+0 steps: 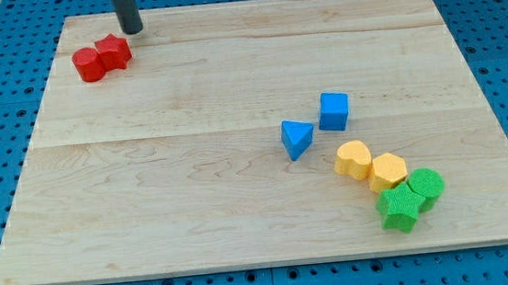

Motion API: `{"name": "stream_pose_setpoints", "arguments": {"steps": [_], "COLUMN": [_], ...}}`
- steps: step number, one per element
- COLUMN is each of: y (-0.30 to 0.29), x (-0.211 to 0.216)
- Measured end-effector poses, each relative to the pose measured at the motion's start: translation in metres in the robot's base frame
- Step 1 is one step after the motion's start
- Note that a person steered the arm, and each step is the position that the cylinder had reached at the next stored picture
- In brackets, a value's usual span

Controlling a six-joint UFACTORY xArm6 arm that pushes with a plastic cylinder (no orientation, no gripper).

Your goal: Place red star left to blue triangle

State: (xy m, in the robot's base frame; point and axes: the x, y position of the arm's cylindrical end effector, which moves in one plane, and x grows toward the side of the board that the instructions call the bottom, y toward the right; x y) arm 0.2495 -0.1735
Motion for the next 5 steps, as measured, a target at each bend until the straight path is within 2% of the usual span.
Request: {"name": "stream_pose_setpoints", "arguments": {"steps": [1,2,3,4,5], "y": [-0.016,-0.041,-0.069,0.008,0.026], "x": [0.019,-0.008,0.023,0.064,0.107]}}
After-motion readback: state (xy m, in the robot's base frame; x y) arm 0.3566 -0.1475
